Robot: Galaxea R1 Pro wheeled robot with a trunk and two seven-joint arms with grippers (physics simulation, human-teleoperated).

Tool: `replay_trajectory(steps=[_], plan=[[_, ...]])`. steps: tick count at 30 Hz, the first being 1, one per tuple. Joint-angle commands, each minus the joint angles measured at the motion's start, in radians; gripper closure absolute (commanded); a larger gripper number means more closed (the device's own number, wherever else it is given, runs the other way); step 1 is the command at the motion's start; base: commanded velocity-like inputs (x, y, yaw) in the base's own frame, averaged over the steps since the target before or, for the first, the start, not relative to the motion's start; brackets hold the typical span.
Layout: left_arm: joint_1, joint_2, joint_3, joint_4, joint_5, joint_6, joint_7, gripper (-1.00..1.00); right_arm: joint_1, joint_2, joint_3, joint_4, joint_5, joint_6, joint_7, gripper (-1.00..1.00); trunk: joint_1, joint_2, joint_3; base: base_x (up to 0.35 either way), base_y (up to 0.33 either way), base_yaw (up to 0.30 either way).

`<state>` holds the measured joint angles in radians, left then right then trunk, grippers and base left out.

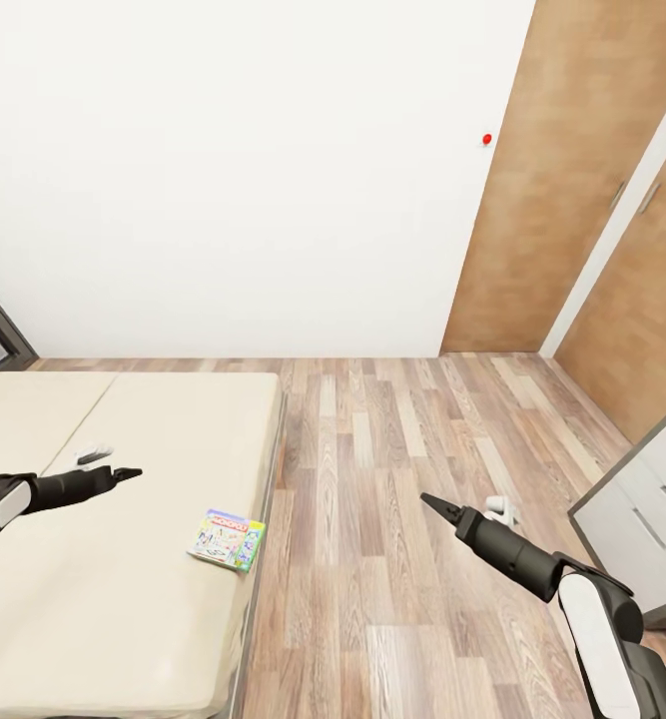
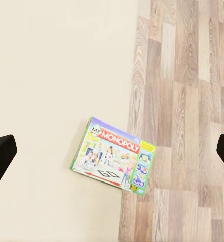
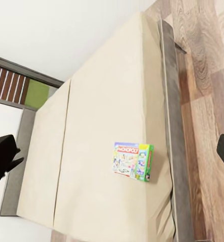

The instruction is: Put all the toys in the child's room - the three board games (two on the bed and one on the table), the two jigsaw puzzles on the table, and the tennis ball on the table - inside the toy box on the table in the child's room.

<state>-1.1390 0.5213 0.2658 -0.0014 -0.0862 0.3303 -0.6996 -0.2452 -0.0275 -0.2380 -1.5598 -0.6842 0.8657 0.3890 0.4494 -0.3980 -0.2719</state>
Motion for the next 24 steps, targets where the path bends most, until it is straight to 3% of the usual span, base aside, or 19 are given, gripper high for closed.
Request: replay_trajectory(steps=[1, 16, 24], plan=[[0.001, 0.0, 0.009, 0.0, -0.009, 0.006, -0.003, -1.0, -0.001, 0.0, -0.001, 0.0, 0.003, 0.002, 0.005, -1.0, 0.001, -0.002, -0.002, 0.0, 0.0, 0.0], [0.004, 0.0, 0.009, 0.0, -0.009, 0.006, -0.002, -1.0, -0.001, 0.0, -0.004, -0.002, 0.002, -0.003, 0.01, -1.0, 0.001, -0.002, -0.002, 0.0, 0.0, 0.007], [0.004, 0.0, 0.009, 0.0, -0.009, 0.006, -0.002, -1.0, -0.001, 0.003, -0.003, -0.002, 0.002, -0.004, 0.009, -1.0, 0.001, -0.002, -0.002, 0.011, -0.132, 0.231]])
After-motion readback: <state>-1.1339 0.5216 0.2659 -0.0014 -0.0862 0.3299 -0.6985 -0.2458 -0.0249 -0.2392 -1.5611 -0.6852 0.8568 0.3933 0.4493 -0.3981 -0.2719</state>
